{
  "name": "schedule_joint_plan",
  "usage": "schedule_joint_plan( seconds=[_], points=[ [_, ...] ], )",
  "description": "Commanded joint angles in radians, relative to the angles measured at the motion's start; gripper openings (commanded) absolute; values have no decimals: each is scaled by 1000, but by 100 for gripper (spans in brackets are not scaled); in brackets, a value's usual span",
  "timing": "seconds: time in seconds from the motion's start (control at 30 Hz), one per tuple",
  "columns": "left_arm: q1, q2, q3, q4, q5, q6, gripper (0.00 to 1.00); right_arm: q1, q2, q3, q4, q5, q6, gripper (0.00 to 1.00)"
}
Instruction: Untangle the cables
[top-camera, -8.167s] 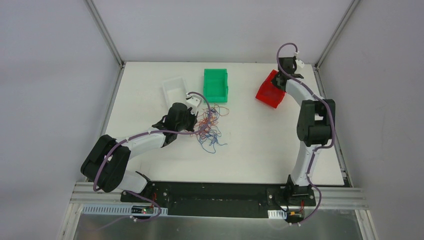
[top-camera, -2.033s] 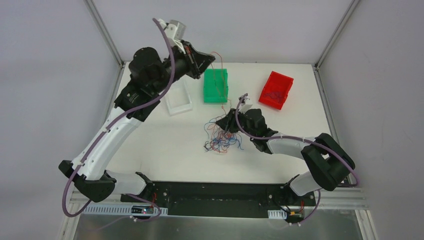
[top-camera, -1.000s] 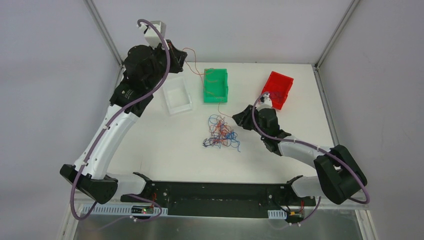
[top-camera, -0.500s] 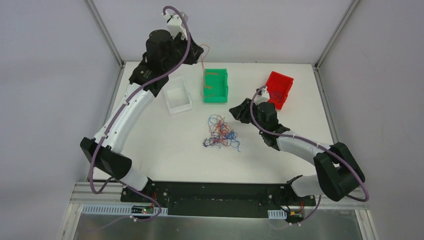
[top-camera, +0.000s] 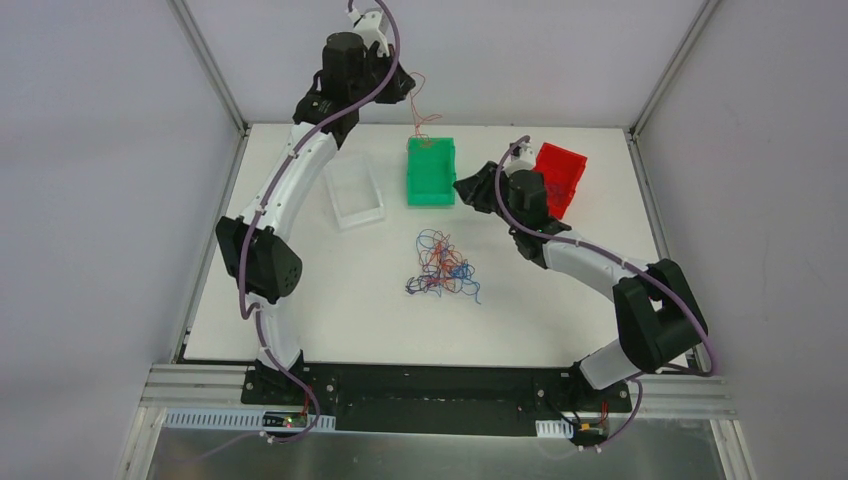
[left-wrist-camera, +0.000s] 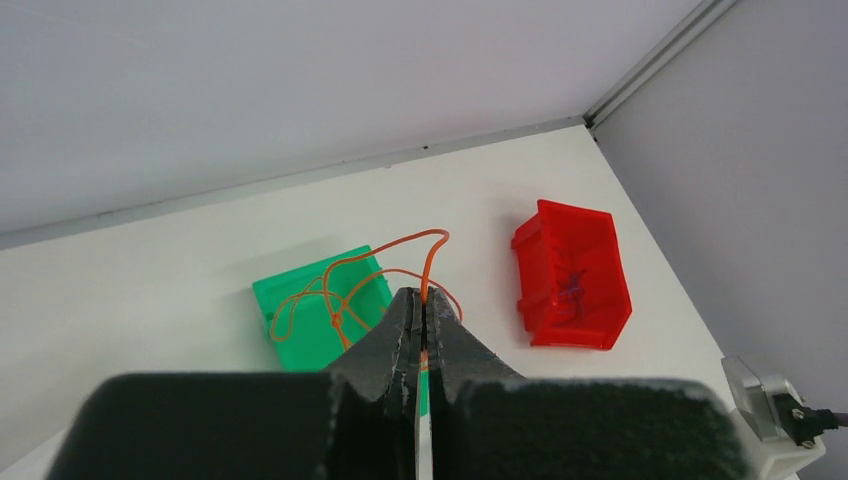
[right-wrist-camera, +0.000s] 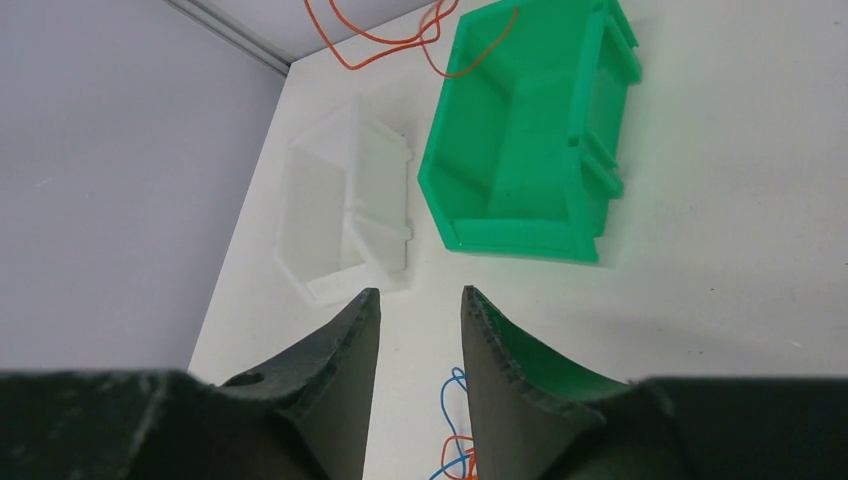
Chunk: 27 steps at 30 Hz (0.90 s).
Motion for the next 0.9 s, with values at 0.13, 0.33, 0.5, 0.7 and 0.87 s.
schedule_joint_plan(
  seconds=[0.13,0.33,0.5,0.7,0.87],
  points=[
    [0,-8,157,21,48,-24,0,-52,-59,1,22,23,18,38],
    [1,10,192,21,80,-60,0,-77,-141,-48,25,28,28,39],
    [0,28,173,21,87,-71,0,-93,-219,-100,11,28,31,39],
    [0,63,163,21,93,-72,0,-105,-331,-194,-12,85,28,39],
    [1,85,109,23,82,-66,0,-110,-419,-280,-29,130,25,40]
  ],
)
